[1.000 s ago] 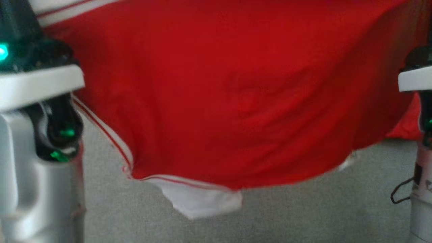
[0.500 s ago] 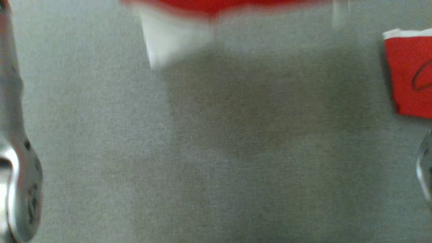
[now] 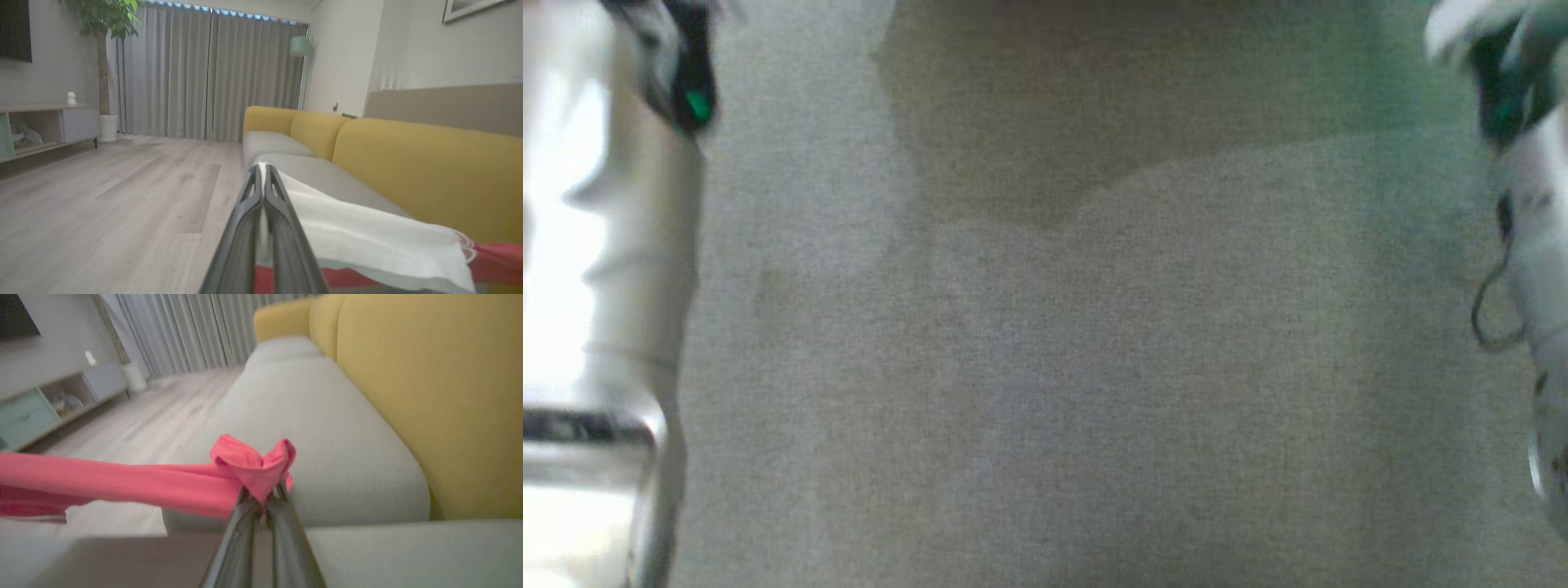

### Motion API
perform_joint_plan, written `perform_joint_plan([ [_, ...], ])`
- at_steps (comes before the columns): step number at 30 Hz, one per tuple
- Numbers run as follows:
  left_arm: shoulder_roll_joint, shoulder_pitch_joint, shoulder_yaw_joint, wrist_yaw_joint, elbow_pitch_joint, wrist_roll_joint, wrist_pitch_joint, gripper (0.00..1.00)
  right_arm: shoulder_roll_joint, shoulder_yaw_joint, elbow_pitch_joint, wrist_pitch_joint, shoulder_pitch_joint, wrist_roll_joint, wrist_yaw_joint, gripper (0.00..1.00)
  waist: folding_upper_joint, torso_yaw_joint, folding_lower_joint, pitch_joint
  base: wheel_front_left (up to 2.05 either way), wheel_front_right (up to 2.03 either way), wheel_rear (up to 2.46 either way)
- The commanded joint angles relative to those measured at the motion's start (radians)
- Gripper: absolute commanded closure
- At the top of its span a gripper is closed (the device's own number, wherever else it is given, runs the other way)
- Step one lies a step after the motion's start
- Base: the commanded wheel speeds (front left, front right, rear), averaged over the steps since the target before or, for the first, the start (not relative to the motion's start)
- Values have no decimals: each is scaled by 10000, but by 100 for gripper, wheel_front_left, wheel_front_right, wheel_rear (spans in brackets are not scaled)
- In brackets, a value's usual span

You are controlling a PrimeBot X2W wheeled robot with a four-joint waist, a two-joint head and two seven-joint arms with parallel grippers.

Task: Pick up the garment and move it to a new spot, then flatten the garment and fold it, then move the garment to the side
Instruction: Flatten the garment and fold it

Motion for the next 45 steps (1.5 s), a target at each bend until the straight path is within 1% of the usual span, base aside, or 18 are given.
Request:
perform_joint_plan([
  [1,610,424,-154,-12,-156,199,-143,100,-174,425,88,232,328,106,-17,100,0,71,0,-351,0,0,0],
  [4,827,1595,-832,-54,-118,375,-180,100,-332,1141,627,862,1108,244,-17,100,0,85,0,-826,0,0,0],
  [6,1000,2410,-1474,-61,-282,341,-53,100,-466,1566,871,1417,1570,435,-17,100,0,88,0,-1144,0,0,0],
  [7,1000,2410,-1474,-61,-282,341,-53,100,-466,1566,871,1417,1570,435,-17,100,0,88,0,-1144,0,0,0],
  [9,1284,3196,-2150,-64,-596,135,241,100,-634,1912,952,1884,1951,695,-17,100,0,97,0,-1467,0,0,0],
  [12,1882,4294,-3175,-66,-1313,-406,969,100,-906,2312,912,2520,2458,1171,-17,100,0,111,0,-1929,0,0,0],
  [14,2326,4988,-3761,-66,-1915,-966,1604,100,-1022,2604,713,2843,2827,1528,-17,100,0,126,0,-2239,0,0,0],
  [18,3417,6122,-4656,-67,-3357,-2050,2845,100,-1301,3164,20,3382,3553,2345,-17,100,0,131,0,-2781,0,0,0],
  [22,4425,7010,-4971,-68,-4751,-2904,3826,100,-1593,3572,-750,3743,4233,3083,-17,100,0,99,0,-3220,0,0,0],
  [25,5022,7622,-4972,-32,-5749,-3363,4427,100,-1769,3825,-1353,4039,4783,3584,-17,100,0,58,0,-3459,0,0,0],
  [28,5571,8199,-4963,142,-6824,-3741,5029,100,-1988,3976,-1911,4322,5312,3932,-17,100,0,3,0,-3643,0,0,0],
  [32,6183,8923,-4903,588,-8236,-4168,5618,100,-2175,3922,-2610,4754,5969,4279,-17,100,0,-112,0,-3798,0,0,0],
  [35,6399,9237,-4787,1023,-8980,-4214,5646,100,-2216,3823,-3219,5130,6492,4404,-17,100,0,-186,0,-3833,0,0,0],
  [38,6432,9288,-4718,1380,-9281,-4050,5572,100,-2199,3549,-3845,5374,6804,4346,-17,100,0,-284,0,-3741,0,0,0],
  [42,6238,8956,-4657,1693,-9199,-3704,5441,100,-2075,2944,-4447,5597,6886,4005,-17,100,0,-391,0,-3508,0,0,0],
  [45,6111,8488,-4651,1736,-8876,-3391,5409,100,-1839,2429,-4739,5780,6791,3633,-17,100,0,-452,0,-3277,0,0,0],
])
